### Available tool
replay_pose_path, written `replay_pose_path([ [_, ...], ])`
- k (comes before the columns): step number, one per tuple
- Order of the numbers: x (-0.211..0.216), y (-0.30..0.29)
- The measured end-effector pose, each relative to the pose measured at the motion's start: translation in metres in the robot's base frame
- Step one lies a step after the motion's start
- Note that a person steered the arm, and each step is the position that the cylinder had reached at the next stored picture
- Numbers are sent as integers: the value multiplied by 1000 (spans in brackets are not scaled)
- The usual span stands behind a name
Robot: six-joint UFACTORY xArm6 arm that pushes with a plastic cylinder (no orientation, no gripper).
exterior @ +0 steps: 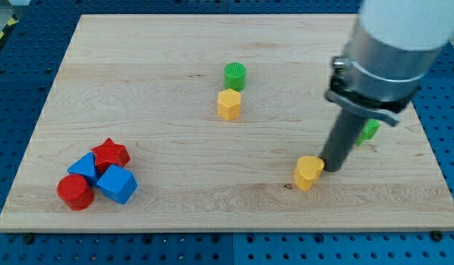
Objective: Move the green circle to the yellow hexagon
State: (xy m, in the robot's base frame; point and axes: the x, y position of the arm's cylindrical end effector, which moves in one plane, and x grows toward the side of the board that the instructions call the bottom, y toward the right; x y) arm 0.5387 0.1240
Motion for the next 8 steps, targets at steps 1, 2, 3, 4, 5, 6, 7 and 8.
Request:
replay_pose_path([
  [1, 0, -34],
  [2, 2, -50],
  [3, 6, -51],
  [4, 6, -51],
  [5, -30, -38],
  [6, -79, -33],
  [7, -130, -33],
  [8, -174, -33],
])
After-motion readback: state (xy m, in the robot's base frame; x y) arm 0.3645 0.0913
